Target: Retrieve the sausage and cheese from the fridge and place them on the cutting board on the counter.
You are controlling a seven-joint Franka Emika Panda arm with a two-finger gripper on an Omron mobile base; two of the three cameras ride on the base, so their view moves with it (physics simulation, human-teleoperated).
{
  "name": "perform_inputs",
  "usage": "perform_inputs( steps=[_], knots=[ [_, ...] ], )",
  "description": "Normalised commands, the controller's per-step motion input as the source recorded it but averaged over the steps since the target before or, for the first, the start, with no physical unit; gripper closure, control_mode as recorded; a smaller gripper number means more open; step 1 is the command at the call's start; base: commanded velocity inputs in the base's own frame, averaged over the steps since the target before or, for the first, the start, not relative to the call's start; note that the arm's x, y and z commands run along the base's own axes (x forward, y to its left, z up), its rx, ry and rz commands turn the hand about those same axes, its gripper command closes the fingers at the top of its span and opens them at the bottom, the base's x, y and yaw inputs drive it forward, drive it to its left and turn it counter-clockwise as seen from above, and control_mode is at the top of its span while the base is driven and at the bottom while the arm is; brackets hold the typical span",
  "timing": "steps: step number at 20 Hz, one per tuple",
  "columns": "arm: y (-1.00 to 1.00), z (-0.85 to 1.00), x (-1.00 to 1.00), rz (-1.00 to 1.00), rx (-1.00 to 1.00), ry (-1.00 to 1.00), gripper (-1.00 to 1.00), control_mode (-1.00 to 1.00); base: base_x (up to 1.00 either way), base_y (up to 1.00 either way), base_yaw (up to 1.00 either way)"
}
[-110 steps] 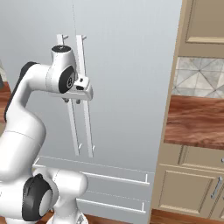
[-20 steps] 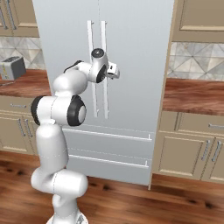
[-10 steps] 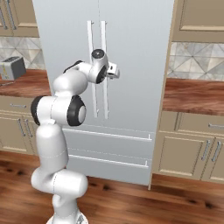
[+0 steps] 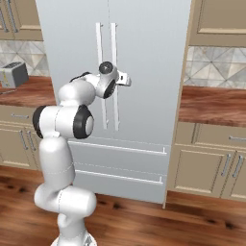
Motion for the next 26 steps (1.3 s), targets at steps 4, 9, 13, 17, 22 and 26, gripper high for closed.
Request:
perform_inputs(
  steps=[4, 9, 13, 17, 22, 26],
  knots=[
    [-0.29, 0.2, -0.51, 0.0, 0.03, 0.01, 1.0, -1.0, 0.0, 0.0, 0.0],
    [-0.86, 0.2, -1.0, 0.0, 0.0, 0.05, 1.0, -1.0, 0.0, 0.0, 0.0],
    [-1.0, 0.14, -1.0, 0.0, 0.0, 0.12, 1.0, -1.0, 0.0, 0.0, 0.0],
    [-1.0, 0.07, -1.0, 0.0, -0.03, 0.15, 1.0, -1.0, 0.0, 0.0, 0.0],
    [-1.0, 0.07, -0.96, 0.0, -0.07, 0.23, 1.0, -1.0, 0.0, 0.0, 0.0],
    [-1.0, 0.07, -0.75, 0.0, -0.06, 0.21, 1.0, -1.0, 0.0, 0.0, 0.0]
  ],
)
